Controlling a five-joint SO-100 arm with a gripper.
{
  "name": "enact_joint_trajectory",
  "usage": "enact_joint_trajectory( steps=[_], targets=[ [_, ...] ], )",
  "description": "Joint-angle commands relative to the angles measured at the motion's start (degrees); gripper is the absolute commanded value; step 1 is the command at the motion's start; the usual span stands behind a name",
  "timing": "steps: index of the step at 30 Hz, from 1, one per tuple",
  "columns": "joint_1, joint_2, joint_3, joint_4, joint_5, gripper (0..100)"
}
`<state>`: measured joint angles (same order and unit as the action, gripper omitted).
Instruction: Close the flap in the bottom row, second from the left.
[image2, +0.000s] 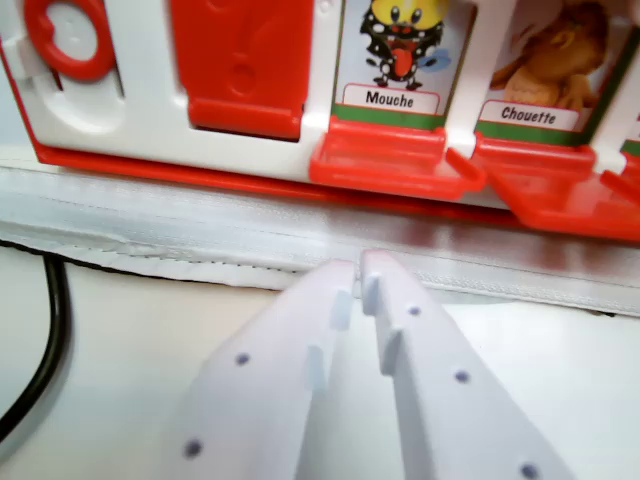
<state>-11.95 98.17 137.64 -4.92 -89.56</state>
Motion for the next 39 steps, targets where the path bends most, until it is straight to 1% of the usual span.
enact_joint_trajectory(
  steps=[1, 8, 14, 26, 32, 39],
  targets=[
    [-0.3, -1.8, -7.9, -1.8, 0.4, 0],
    [-0.4, -7.1, -12.9, -2.2, 0.7, 0],
    [-0.5, -8.4, -15.7, -2.2, 0.7, 0],
    [2.0, -12.1, -22.1, -2.9, -1.1, 0],
    [2.6, -11.5, -22.6, -2.6, -0.5, 0],
    [2.2, -6.3, -22.2, 1.1, 0.4, 0]
  ],
)
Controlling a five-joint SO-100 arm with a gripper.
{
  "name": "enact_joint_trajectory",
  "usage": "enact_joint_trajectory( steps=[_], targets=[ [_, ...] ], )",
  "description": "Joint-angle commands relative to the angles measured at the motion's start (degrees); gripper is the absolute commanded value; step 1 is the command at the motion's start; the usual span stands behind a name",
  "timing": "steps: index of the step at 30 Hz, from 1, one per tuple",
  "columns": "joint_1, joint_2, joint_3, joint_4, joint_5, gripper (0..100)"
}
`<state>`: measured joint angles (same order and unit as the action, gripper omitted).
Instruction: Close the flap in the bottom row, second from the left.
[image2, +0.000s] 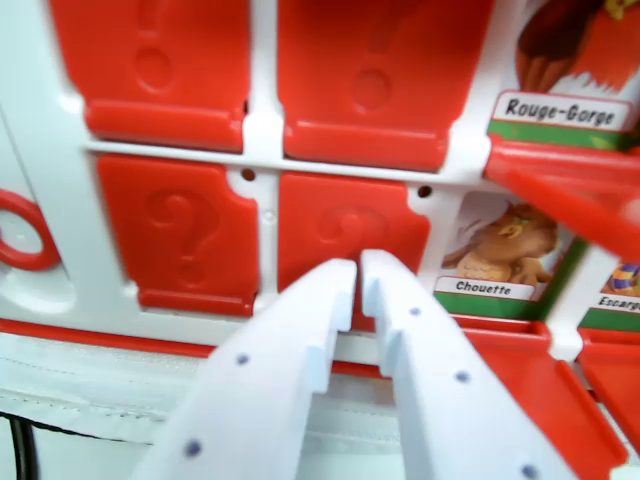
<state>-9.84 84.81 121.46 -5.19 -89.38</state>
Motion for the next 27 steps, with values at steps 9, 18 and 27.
enact_joint_trajectory(
  steps=[9, 18, 27],
  targets=[
    [0.3, 20.6, -6.6, 18.0, 0.3, 0],
    [3.0, 34.9, -8.4, 37.1, -0.5, 0],
    [6.9, 44.6, -12.0, 50.6, -3.1, 0]
  ],
)
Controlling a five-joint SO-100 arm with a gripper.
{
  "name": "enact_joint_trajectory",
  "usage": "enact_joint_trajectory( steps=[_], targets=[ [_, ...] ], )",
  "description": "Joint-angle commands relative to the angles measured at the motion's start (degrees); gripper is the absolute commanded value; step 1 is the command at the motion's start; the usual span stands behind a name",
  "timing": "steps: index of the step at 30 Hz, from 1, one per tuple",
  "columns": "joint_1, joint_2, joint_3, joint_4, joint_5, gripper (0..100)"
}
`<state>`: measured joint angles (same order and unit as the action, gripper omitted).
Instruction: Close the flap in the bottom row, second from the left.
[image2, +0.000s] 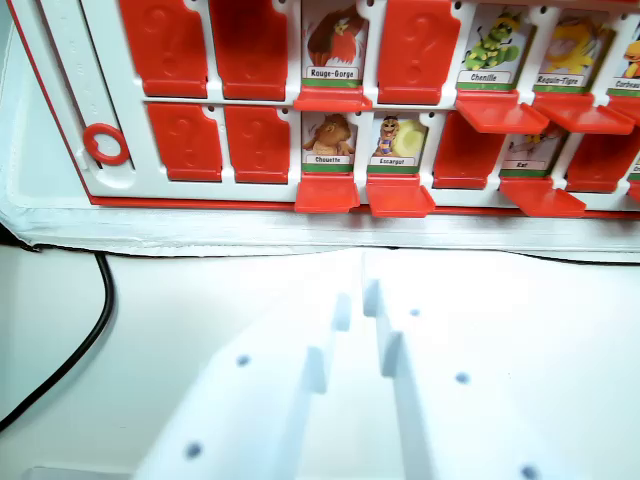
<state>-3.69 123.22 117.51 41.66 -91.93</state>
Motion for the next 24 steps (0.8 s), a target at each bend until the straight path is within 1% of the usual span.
enact_joint_trajectory(
  steps=[1, 8, 14, 24],
  targets=[
    [1.0, 6.9, -9.0, 5.1, -0.5, 0],
    [1.8, 9.9, -14.9, 9.6, -1.0, 0],
    [2.5, 11.5, -15.7, 10.0, -0.7, 0],
    [2.8, 11.0, -18.3, 9.7, 0.8, 0]
  ],
)
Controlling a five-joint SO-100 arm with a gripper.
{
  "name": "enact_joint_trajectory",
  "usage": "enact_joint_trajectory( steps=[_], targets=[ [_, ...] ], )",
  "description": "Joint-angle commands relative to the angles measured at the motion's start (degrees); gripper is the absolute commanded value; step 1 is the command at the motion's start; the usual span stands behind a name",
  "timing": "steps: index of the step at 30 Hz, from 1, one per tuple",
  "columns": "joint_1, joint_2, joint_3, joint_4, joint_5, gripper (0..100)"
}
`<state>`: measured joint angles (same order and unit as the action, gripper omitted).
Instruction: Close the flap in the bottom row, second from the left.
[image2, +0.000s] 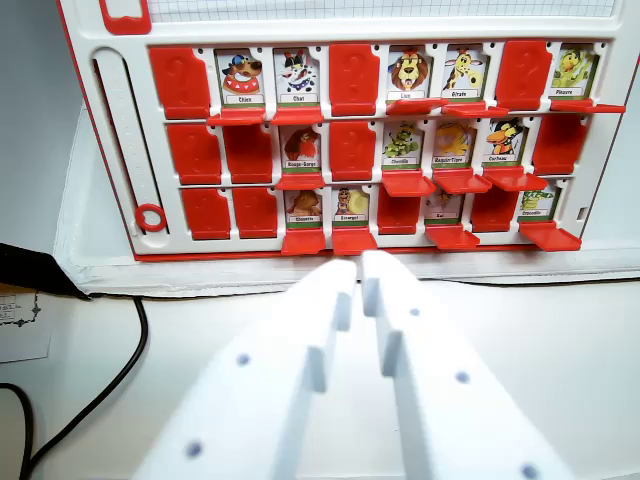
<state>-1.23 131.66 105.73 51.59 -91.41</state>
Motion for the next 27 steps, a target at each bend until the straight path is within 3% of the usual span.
enact_joint_trajectory(
  steps=[1, 27],
  targets=[
    [0.4, 2.5, -6.6, -0.4, 0.2, 0],
    [1.2, 3.0, -4.4, -0.1, 0.0, 0]
  ],
)
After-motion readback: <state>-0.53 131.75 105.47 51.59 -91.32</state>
